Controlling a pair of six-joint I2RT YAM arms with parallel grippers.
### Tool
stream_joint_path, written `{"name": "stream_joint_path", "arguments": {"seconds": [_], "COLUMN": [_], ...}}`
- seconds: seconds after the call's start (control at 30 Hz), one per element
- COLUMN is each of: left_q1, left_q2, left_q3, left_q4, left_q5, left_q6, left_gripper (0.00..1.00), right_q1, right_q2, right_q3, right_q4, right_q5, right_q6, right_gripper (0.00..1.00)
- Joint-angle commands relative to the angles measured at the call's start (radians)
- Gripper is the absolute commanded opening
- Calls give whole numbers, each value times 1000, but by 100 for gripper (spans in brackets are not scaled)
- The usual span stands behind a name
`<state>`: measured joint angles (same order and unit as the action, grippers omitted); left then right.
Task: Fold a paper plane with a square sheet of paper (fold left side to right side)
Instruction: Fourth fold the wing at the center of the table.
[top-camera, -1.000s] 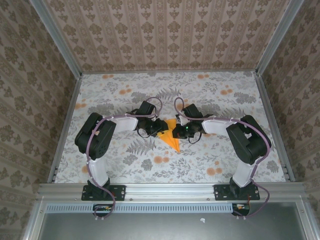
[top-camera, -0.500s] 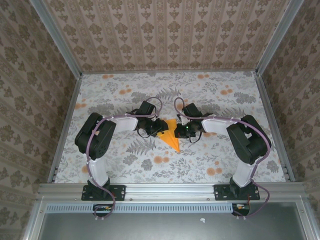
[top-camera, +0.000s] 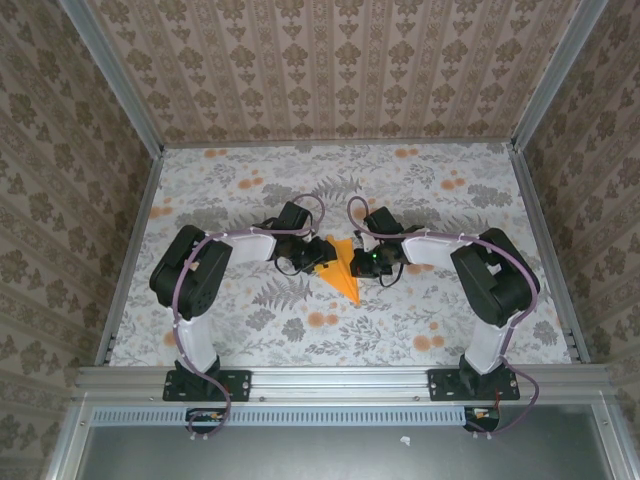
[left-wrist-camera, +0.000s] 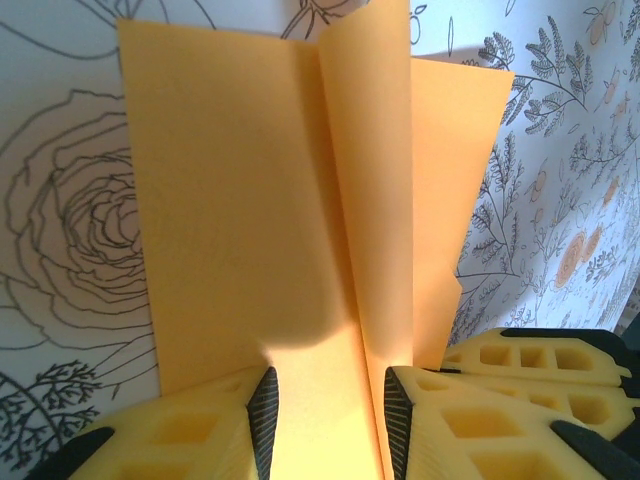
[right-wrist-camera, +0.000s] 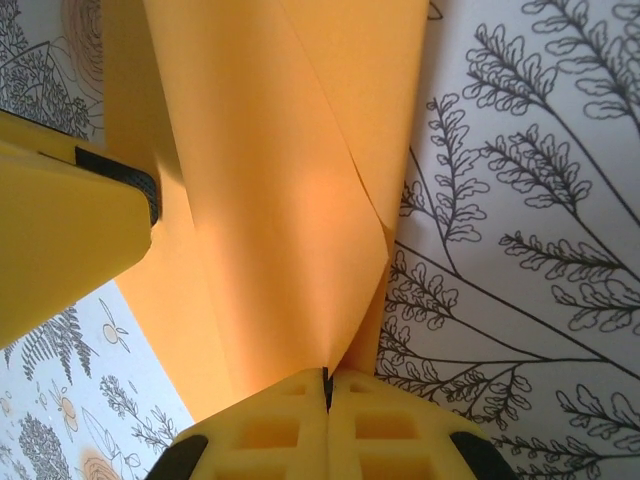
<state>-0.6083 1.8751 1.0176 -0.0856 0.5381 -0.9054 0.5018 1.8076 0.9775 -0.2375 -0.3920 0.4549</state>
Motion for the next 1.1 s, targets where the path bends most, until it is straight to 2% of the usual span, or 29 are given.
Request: {"name": "stream_joint_path", "arguments": {"seconds": [0.0, 0.57, 0.8, 1.07], "left_q1": [1, 1, 11, 9], "left_q2": [10, 3, -43, -38], "left_q3": [16, 21, 49, 110], "left_q4": [-63, -61, -110, -111], "left_q5": [-21, -13, -26, 15], "left_q6": [7, 16, 54, 62], "left_gripper": [38, 38, 38, 27], "right_q1": [1, 17, 23, 25], "right_q2": [29, 58, 72, 83], "right_q3": [20, 45, 61, 64], "right_q4": [-42, -97, -135, -145], "right_q5": [31, 71, 96, 104], "right_q6": [-14, -48, -69, -75], "right_gripper": [2, 2, 1, 0]}}
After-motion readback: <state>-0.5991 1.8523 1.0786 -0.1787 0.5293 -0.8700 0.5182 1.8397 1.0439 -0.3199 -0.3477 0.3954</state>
